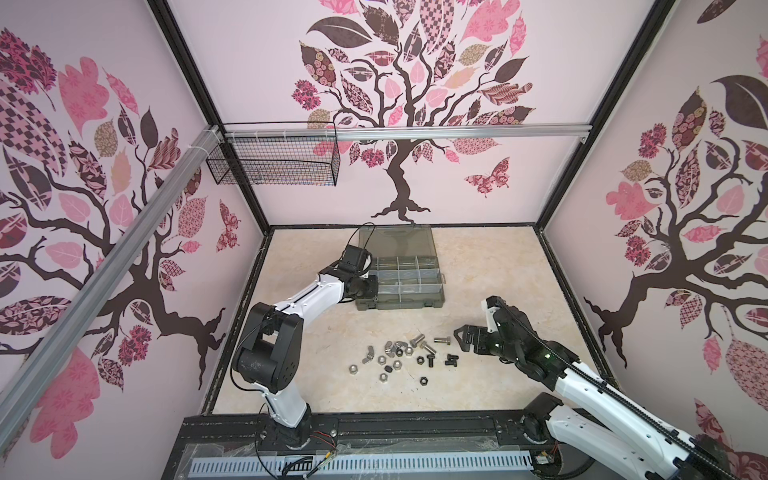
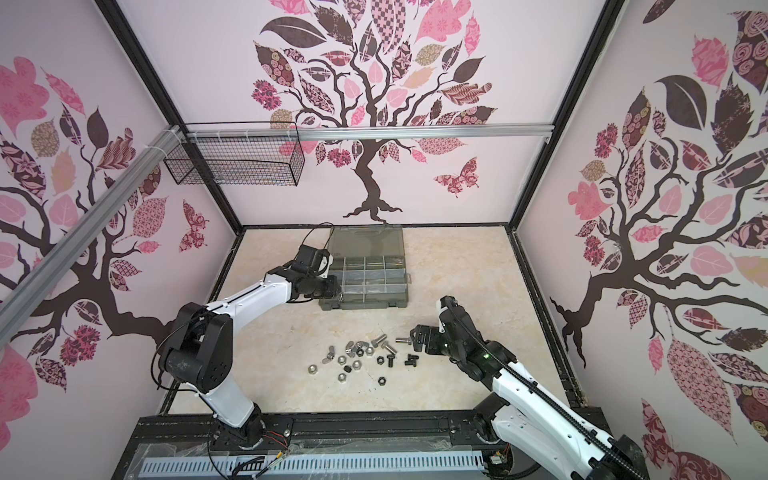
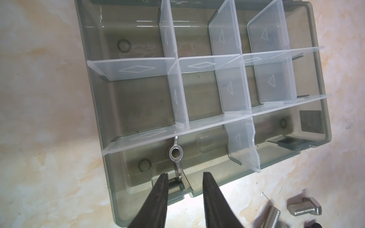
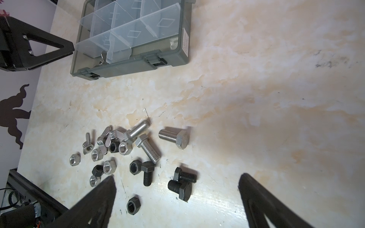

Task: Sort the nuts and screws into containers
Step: 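Carry the wing nut to the organizer box and release it in a compartment, then withdraw the left gripper while the right gripper reaches across to a wing nut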

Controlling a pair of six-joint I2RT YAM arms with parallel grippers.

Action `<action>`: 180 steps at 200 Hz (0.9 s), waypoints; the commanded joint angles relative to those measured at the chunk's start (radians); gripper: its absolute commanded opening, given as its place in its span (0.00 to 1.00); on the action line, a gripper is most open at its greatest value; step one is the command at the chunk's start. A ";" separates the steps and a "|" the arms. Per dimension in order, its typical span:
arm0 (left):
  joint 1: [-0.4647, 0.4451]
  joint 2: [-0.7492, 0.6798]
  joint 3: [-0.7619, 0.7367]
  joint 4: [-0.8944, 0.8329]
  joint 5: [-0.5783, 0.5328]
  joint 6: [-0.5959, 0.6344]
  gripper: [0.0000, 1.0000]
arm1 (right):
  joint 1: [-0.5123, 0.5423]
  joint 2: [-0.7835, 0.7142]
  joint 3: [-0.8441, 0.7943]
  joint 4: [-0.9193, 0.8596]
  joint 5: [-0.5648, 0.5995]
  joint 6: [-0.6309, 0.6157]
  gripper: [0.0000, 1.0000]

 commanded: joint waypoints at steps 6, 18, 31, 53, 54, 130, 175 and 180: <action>0.008 -0.069 -0.037 0.022 0.013 -0.023 0.33 | 0.003 0.016 0.058 -0.026 0.007 -0.009 0.99; 0.010 -0.107 -0.067 0.021 0.018 -0.030 0.34 | 0.003 0.029 0.071 -0.024 0.003 -0.021 1.00; 0.009 -0.153 -0.104 0.020 0.027 -0.037 0.34 | 0.003 0.045 0.081 -0.013 0.001 -0.031 1.00; 0.009 -0.246 -0.175 0.015 0.031 -0.052 0.34 | 0.003 0.078 0.085 0.027 -0.004 -0.036 0.99; 0.009 -0.249 -0.178 0.015 0.030 -0.053 0.34 | 0.004 0.080 0.086 0.029 -0.004 -0.036 0.99; 0.010 -0.510 -0.375 0.013 0.015 -0.111 0.35 | 0.042 0.227 0.135 0.103 -0.036 -0.034 0.99; 0.010 -0.598 -0.424 -0.014 0.005 -0.126 0.36 | 0.111 0.306 0.179 0.120 -0.016 -0.036 1.00; 0.010 -0.607 -0.427 -0.016 0.003 -0.129 0.36 | 0.120 0.318 0.186 0.121 -0.012 -0.039 1.00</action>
